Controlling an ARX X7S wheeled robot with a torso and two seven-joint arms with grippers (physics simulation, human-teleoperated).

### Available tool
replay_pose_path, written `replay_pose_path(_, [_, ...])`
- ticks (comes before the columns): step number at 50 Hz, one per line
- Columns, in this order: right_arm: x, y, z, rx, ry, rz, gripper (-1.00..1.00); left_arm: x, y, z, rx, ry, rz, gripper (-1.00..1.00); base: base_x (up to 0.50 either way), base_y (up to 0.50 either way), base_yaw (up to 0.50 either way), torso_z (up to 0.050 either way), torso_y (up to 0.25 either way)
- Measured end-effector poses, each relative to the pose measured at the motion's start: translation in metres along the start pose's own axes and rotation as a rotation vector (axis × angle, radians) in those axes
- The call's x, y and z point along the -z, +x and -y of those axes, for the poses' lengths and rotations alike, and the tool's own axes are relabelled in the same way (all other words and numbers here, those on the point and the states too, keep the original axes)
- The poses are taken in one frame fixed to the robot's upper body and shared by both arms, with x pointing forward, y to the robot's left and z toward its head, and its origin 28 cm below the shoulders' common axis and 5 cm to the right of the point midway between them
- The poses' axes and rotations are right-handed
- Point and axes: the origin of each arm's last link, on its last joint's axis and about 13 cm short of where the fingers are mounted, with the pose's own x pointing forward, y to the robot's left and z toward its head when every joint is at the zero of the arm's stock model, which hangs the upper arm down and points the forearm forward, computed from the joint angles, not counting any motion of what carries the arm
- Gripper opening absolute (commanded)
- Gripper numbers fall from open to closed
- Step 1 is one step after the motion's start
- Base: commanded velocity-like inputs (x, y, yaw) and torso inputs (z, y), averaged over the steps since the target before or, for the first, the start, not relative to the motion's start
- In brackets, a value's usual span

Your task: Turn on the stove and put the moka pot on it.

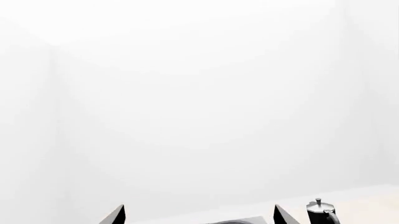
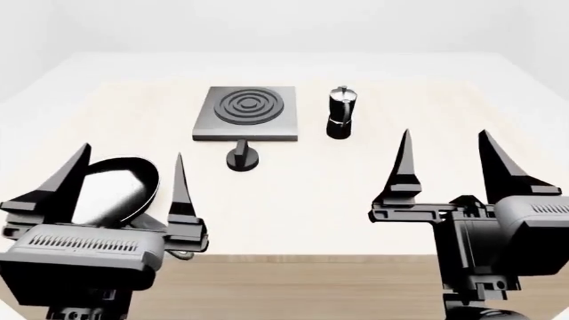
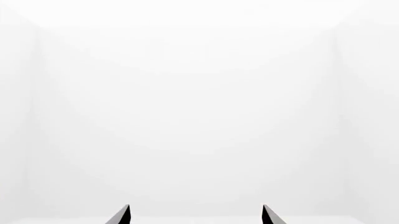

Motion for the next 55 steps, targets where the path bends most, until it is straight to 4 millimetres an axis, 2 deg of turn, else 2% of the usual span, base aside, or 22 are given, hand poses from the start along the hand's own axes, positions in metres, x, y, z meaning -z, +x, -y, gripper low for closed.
replay_pose_path(4, [-0.0005,-0.0006,-0.0002,-0.003,0.001,0.003,1.00,-0.0002,-0.0005,-0.0002,-0.001,-0.001,0.003,1.00,0.00,0.00,0.00,0.050,0.034])
replay_pose_path(12, [-0.0015,-0.0013,-0.0007,-0.007,-0.009,0.011,1.00,-0.0002,-0.0019,0.0005,-0.004,-0.004,0.006,1.00,0.00,0.00,0.00,0.000,0.000])
replay_pose_path(55, [0.0019,-0.0034,-0.0026,-0.020,-0.014,0.014,1.00,0.0002,-0.0014,0.0017,-0.016,-0.041,0.022,1.00,0.00,0.19,0.00,0.000,0.000])
